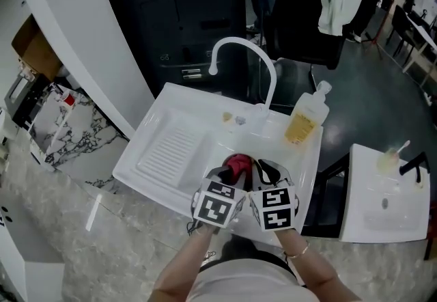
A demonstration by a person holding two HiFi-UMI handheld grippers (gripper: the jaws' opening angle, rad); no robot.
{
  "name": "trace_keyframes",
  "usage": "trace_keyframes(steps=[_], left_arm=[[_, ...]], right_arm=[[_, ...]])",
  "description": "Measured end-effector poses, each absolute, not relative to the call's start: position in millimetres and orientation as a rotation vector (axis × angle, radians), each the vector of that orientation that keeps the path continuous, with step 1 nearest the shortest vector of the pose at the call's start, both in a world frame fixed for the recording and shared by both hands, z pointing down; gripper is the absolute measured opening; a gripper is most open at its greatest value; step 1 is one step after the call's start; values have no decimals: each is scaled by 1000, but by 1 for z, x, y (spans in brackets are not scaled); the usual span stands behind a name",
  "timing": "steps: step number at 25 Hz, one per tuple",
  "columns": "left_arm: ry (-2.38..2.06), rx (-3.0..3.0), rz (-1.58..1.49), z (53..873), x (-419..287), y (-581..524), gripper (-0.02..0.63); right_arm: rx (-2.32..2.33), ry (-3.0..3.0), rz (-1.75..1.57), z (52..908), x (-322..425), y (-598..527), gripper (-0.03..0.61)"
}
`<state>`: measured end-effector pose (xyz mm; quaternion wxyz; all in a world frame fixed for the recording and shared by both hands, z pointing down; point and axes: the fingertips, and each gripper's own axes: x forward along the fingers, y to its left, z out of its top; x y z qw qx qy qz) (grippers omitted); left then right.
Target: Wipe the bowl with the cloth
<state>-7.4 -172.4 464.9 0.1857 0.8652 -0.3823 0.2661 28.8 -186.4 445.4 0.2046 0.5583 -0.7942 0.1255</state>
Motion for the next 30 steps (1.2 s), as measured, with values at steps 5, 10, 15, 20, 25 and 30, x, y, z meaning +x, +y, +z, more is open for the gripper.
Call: trace_keyframes(steps=[5,10,15,20,25,30], left_arm=[[-1154,2422,786,469,-29,-172,43],[-1230,2368,751,467,-60,-171,43],[-1304,2301,726,467,-95,-170,43],[-1351,2260,579,444,-119,-171,43],[-1120,2350,392,418,-75,-167,43],[-950,2339,474,443,-37,-160,43]], right_arm=[[1557,-2190,361,457,28,-191,29],[1562,-2170,386,464,29,-197,28],[1568,-2168,437,469,31,-200,24],[1558,-2164,466,474,27,-203,20],[1514,-2211,491,472,6,-202,17],[1501,-2256,500,461,-6,-199,20]])
